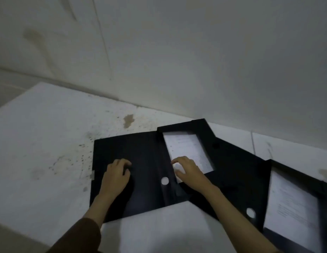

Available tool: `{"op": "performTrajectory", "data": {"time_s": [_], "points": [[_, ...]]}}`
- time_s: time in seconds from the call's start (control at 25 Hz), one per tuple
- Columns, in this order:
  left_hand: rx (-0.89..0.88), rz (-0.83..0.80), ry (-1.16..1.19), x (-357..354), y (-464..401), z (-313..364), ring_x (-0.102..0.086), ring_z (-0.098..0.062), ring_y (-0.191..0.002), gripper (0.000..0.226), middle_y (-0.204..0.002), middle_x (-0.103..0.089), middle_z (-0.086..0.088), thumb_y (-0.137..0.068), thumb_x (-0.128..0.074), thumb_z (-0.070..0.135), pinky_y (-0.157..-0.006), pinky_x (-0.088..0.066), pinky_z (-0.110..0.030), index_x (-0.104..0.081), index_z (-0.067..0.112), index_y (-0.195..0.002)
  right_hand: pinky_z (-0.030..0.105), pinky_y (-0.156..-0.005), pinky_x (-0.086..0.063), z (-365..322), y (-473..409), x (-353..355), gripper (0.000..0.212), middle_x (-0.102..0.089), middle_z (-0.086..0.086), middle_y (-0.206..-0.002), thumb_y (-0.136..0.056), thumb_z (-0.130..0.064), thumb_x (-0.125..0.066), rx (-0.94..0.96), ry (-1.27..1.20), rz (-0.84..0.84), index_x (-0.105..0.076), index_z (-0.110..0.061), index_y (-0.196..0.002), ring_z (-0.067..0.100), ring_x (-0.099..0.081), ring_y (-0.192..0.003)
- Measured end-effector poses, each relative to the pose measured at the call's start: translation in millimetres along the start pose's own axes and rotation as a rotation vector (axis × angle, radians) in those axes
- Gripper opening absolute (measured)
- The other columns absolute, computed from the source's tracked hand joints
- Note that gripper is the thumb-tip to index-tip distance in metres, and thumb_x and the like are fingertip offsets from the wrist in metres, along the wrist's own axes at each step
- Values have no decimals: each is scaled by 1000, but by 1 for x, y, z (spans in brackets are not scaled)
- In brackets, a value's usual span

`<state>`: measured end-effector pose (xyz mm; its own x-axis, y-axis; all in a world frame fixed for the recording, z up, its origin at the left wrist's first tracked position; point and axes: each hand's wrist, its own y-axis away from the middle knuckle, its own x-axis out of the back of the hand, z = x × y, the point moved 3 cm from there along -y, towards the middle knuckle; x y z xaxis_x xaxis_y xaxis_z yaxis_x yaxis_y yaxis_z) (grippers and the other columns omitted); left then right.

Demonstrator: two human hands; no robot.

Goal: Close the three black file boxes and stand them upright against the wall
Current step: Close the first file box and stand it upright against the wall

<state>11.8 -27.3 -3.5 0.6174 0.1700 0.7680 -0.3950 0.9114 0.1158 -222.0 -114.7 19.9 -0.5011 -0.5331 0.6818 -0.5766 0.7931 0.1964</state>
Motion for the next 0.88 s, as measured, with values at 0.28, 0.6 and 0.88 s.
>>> {"op": "performTrajectory", "data": {"time_s": [0.28, 0.6, 0.88], "points": [[246, -65, -173, -4, 6, -72, -11, -35, -143, 49, -156, -13, -17, -90, -49, 19, -114, -17, -48, -35, 16, -137, 48, -116, -13, -8, -17, -88, 70, 1, -4, -159, -87, -53, -47, 27, 468, -222, -13, -34, -145, 21, 0, -146], [415, 66, 134, 4, 0, -80, -17, -35, -138, 48, -151, -20, -18, -87, -55, 20, -113, -17, -46, -41, 17, -132, 53, -111, 19, -11, -19, -141, 99, 27, -7, -153, -70, -73, -50, 55, 491, -254, 19, -45, -137, 24, 32, -138], [549, 152, 853, 44, -17, -94, -58, -28, -101, 39, -128, -53, -18, -86, -56, 2, -80, -52, -37, -46, 10, -123, 50, -111, 20, -14, -18, -140, 89, 22, -12, -153, -75, -70, -48, 38, 402, -216, 9, -48, -139, 21, 27, -141]]}}
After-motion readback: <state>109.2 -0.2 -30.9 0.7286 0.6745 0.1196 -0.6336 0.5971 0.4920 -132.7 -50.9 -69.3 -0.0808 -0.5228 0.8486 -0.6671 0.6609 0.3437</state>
